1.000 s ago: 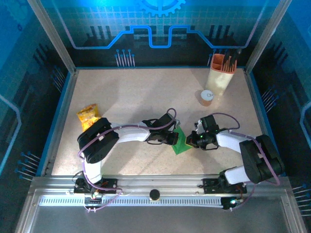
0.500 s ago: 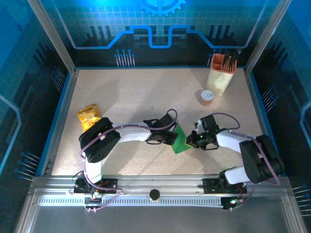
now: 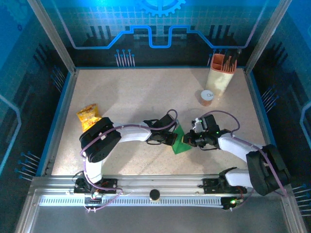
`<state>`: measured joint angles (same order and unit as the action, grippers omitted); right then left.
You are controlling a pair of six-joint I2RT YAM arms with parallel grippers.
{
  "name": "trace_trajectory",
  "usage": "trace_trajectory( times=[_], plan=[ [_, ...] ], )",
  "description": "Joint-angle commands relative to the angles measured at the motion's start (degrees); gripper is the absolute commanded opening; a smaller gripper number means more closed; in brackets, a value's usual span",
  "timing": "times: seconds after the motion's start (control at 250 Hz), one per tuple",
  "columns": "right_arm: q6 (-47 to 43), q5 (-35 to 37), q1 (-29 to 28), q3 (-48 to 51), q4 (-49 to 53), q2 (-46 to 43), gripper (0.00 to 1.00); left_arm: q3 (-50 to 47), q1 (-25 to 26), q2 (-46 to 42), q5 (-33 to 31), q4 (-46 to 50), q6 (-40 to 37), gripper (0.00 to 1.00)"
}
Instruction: Fold a paper plane with a square sheet of paper (pick it up from the middle)
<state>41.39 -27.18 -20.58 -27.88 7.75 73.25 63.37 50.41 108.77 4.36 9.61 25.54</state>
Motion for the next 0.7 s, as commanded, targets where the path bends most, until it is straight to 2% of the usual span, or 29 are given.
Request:
trace_trajectory(
  times=[0.0, 0.208, 0.432, 0.699],
  plan=[
    [1.68, -2.3, -3.52, -0.28, -0.09, -1.27, 0.05, 0.7, 0.14, 0.65, 1.31, -0.04, 0.28, 0.0],
    [7.13, 1.52, -10.03, 3.01, -4.11, -2.13, 0.02, 0.55, 0.13, 0.83, 1.44, -0.38, 0.69, 0.0],
    [11.12, 0.72, -11.31, 6.2, -10.75, -0.73, 0.0, 0.52, 0.16, 1.0, 1.68, -0.64, 0.72, 0.0],
    [11.55, 1.4, -12.64, 6.67, -11.86, 0.59, 0.01, 0.74, 0.18, 0.97, 1.87, -0.63, 0.56, 0.0]
  ],
)
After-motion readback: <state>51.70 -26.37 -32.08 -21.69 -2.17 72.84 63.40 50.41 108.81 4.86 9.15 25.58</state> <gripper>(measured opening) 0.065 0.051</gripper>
